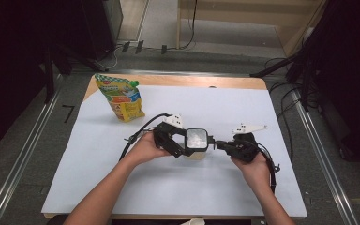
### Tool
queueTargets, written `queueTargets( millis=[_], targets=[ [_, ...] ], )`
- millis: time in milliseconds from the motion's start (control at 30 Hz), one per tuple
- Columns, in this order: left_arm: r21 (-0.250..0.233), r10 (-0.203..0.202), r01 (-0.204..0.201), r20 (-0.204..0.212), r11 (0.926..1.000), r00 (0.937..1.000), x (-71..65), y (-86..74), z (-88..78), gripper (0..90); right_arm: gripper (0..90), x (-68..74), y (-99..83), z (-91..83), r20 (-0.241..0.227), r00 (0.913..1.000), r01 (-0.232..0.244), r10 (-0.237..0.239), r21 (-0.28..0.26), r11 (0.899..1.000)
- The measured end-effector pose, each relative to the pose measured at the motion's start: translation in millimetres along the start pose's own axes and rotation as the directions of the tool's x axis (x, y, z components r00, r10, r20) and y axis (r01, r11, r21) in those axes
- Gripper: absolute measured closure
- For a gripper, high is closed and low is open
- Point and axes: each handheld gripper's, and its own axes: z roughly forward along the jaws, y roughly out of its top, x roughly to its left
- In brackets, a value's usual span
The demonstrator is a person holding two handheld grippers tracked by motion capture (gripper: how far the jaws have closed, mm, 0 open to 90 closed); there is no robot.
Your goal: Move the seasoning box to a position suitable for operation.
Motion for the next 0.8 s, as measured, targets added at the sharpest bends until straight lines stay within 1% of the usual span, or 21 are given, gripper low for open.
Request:
queueTargets(
  millis=[67, 100, 167, 200, 267, 300, 367, 467, 500, 633, 700, 800],
  targets=[
    [0.007, 0.012, -0.012, 0.01, 0.9999, 0.9999, 1.4, 1.6, 0.1, 14.6, 90.0, 0.0, 0.0, 0.1, 0.001, 1.0, 0.001, -0.001, 0.0, 1.0],
    [0.002, 0.025, -0.025, 0.013, 0.9997, 0.9996, 1.7, 1.9, 0.1, 14.7, 90.0, 0.0, 0.0, 0.1, 0.002, 1.0, 0.0, 0.0, -0.001, 1.0],
    [0.006, 0.028, -0.028, 0.016, 0.9996, 0.9995, 2.1, 2.2, 0.0, 14.8, 90.0, 0.0, 0.0, 0.1, 0.002, 1.0, 0.0, 0.0, -0.001, 1.0],
    [0.009, 0.043, -0.043, 0.022, 0.999, 0.9988, 2.9, 3.3, -1.1, 15.1, 90.0, 0.1, -0.1, 0.2, 0.002, 1.0, 0.0, 0.0, -0.001, 1.0],
    [0.01, 0.049, -0.049, 0.016, 0.9987, 0.9987, 2.2, 4.3, -1.4, 15.3, 90.0, 0.1, -0.2, 0.2, 0.003, 1.0, 0.001, -0.001, -0.001, 1.0],
    [0.019, 0.069, -0.069, 0.01, 0.9974, 0.9976, 0.8, 6.7, -1.8, 15.5, 90.0, -0.3, -0.2, 0.1, 0.002, 1.0, -0.002, 0.002, -0.001, 1.0],
    [0.026, 0.084, -0.084, 0.003, 0.9961, 0.9965, -0.3, 8.5, -1.9, 15.9, 90.0, -0.2, -0.2, 0.2, 0.004, 1.0, -0.001, 0.001, -0.001, 1.0],
    [0.028, 0.087, -0.087, 0.004, 0.9958, 0.9962, -0.5, 9.8, -2.7, 16.1, 90.0, -0.1, -0.2, 0.2, 0.005, 1.0, -0.001, 0.001, -0.001, 1.0],
    [0.028, 0.081, -0.081, 0.008, 0.9964, 0.9967, -0.1, 9.9, -2.8, 15.9, 90.0, -0.1, -0.1, 0.2, 0.005, 1.0, -0.002, 0.002, -0.001, 1.0],
    [0.026, 0.076, -0.076, 0.012, 0.9968, 0.9971, 0.0, 9.7, -3.2, 15.8, 90.0, -0.2, -0.1, 0.2, 0.005, 1.0, -0.004, 0.004, -0.001, 1.0],
    [0.01, 0.079, -0.079, 0.015, 0.9968, 0.9968, 0.1, 10.4, -5.0, 16.1, 90.0, -0.2, -0.1, 0.2, 0.005, 1.0, -0.004, 0.004, -0.001, 1.0],
    [0.009, 0.086, -0.086, 0.007, 0.9962, 0.9962, -1.5, 10.8, -5.3, 16.4, 90.0, -0.2, -0.1, 0.2, 0.007, 1.0, -0.004, 0.004, -0.001, 1.0]
  ],
)
